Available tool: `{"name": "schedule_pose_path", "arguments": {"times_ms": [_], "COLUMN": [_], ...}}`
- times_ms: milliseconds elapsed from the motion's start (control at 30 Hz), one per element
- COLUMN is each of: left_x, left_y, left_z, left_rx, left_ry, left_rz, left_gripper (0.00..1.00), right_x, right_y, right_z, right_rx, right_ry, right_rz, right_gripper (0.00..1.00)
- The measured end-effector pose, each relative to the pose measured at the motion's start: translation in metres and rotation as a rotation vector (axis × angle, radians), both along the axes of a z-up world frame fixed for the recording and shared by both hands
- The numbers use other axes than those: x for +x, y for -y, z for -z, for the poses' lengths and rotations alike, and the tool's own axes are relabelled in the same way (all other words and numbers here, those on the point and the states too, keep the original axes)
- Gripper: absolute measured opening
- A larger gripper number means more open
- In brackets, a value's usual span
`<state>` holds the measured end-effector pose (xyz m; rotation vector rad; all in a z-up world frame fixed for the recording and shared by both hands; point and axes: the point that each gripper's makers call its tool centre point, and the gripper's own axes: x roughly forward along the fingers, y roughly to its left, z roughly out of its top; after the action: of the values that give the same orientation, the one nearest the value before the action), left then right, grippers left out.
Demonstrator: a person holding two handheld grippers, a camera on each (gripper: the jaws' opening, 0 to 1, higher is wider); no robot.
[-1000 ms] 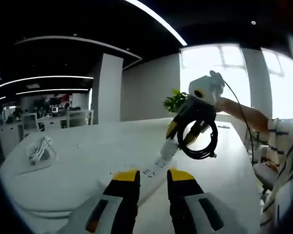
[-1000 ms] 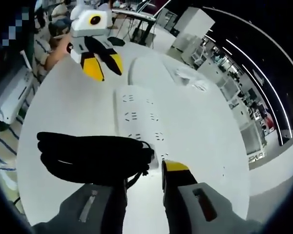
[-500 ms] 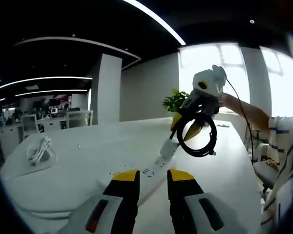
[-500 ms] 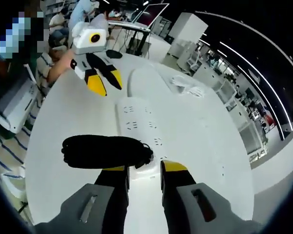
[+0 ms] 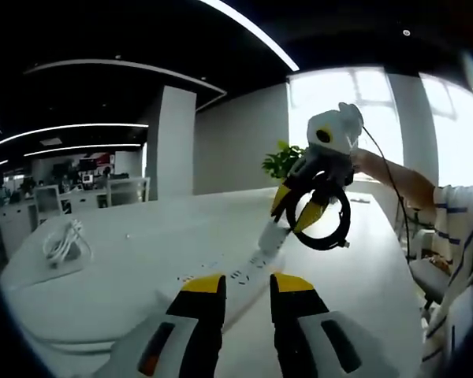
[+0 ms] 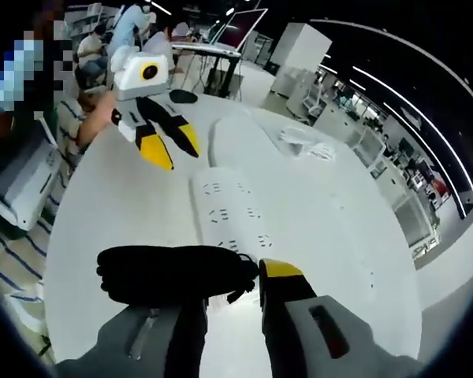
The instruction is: Straighten the power strip on the desk, plug the charger into it
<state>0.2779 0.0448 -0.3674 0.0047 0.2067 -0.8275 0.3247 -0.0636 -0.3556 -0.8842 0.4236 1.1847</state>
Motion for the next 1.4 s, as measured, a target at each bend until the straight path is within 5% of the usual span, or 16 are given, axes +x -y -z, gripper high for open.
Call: {"name": "schedule_pose_path", "arguments": {"times_ms": [100, 333, 800, 967, 1200, 1400], "left_x": [-0.001, -0.004, -0.006, -0.008, -0.009, -0.008], "left_y": [0.001, 0.002, 0.005, 0.007, 0.01, 0.011], "left_z": [0.0, 0.0, 0.001, 0.0, 0.001, 0.006], "left_rx": [0.001, 0.003, 0.0, -0.002, 0.001, 0.011], "left_ry": [0.001, 0.002, -0.002, -0.002, -0.005, -0.019], "left_rz": [0.004, 0.015, 0.022, 0.029, 0.036, 0.037], "left_gripper": [0.23, 0.23, 0.23, 0.23, 0.23, 0.23], "right_x": [0.011, 0.009, 0.012, 0.015, 0.023, 0.024], "right_y": [0.001, -0.002, 0.003, 0.004, 0.005, 0.008], "right_z": [0.006, 0.005, 0.017, 0.017, 0.021, 0.024], "right_rx": [-0.056, -0.065, -0.432, -0.456, -0.468, -0.452], "right_ry": [0.073, 0.073, 0.115, 0.068, -0.134, -0.157], "right_rz": [0.024, -0.002, -0.041, -0.023, 0.038, -0.002], "right_gripper": [0.22, 0.22, 0.23, 0.23, 0.23, 0.23]}}
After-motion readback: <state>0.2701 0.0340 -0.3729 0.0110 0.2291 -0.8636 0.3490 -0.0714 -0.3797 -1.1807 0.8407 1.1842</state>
